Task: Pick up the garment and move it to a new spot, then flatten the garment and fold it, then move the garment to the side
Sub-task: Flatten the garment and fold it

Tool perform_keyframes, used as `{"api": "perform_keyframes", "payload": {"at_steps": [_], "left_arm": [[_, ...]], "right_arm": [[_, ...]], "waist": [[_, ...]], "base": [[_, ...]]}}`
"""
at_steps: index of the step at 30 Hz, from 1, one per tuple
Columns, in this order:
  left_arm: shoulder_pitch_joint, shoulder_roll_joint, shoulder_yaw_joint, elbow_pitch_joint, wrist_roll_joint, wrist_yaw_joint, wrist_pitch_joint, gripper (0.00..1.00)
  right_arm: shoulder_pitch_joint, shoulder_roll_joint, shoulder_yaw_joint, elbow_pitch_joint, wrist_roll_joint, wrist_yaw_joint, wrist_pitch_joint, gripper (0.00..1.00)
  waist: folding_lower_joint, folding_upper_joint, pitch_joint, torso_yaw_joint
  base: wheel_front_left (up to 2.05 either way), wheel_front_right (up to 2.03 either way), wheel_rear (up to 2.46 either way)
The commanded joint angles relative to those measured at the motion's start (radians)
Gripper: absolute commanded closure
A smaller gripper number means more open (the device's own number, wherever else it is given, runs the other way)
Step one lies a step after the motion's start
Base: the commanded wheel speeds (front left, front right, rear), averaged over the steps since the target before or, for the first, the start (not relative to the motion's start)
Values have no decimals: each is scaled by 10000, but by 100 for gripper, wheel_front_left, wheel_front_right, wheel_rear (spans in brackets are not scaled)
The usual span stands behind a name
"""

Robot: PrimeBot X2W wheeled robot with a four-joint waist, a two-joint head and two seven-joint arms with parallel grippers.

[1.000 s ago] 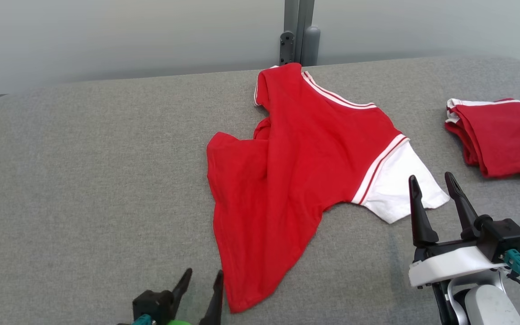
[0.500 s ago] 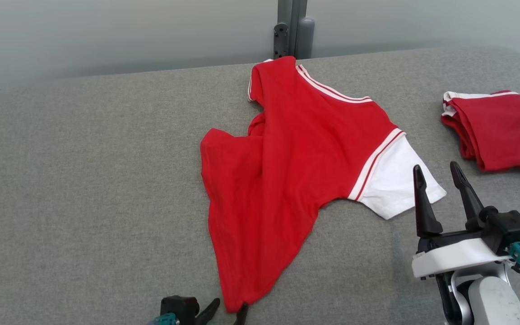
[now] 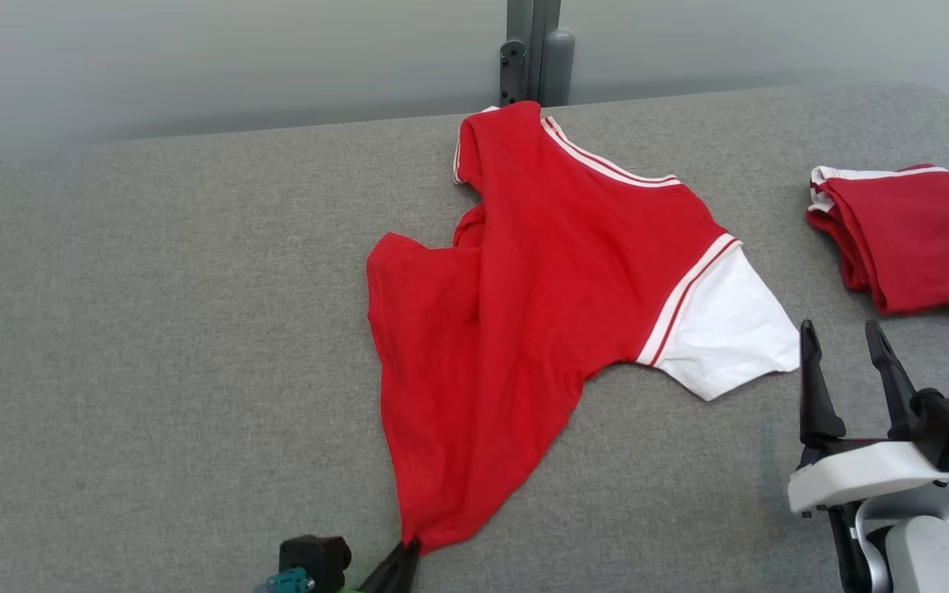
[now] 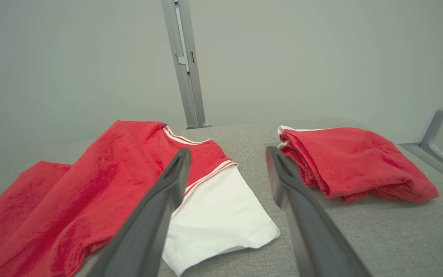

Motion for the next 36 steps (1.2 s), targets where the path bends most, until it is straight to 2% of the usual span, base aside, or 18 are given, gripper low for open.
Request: {"api": "perform_keyframes", "payload": {"at_steps": [1,5,12,20,27,28,29,31,36], "left_arm": [[-169,81,153,-93,-116,103,-194,100],[-214,205,627,-461,-175,385,-756,100],[-205,573,1472,-1384,-146,908,-1573,100],[21,695,1500,-1892,-126,1082,-1491,100],[-148,599,1512,-1968,-200,1141,-1722,100],[-187,589,1515,-1953,-204,1132,-1749,100],[-238,578,1511,-1935,-202,1123,-1801,100],[-338,540,1511,-1910,-264,1067,-1895,100],[-526,381,1679,-1968,-794,925,-2080,100]], "right_arm": [[5,-28,-260,343,-31,-15,-28,0],[-301,-26,-911,1427,-230,-13,79,0],[-922,-26,-1417,2958,-261,-13,484,0],[-1974,-35,-1446,4995,-604,-13,1282,0],[-3036,-178,-1259,6667,-330,-13,1396,0],[-3196,-227,-1226,6929,-327,-15,1471,6],[-3334,-304,-1152,7178,-368,-13,1532,59],[-3581,-306,-1020,7592,-227,-13,1490,100],[-4108,-272,-852,7823,827,-15,1065,100]], "waist": [[0,-1,-48,93],[0,-1,-129,285],[0,-1,-227,559],[0,-1,-144,721],[0,-1,114,748],[0,-1,148,744],[0,-1,184,746],[0,-1,228,753],[0,-1,223,673]], "base": [[0,0,0],[0,0,0],[0,0,0],[0,0,0],[0,0,0],[0,0,0],[0,0,0],[0,0,0],[0,0,0]]}}
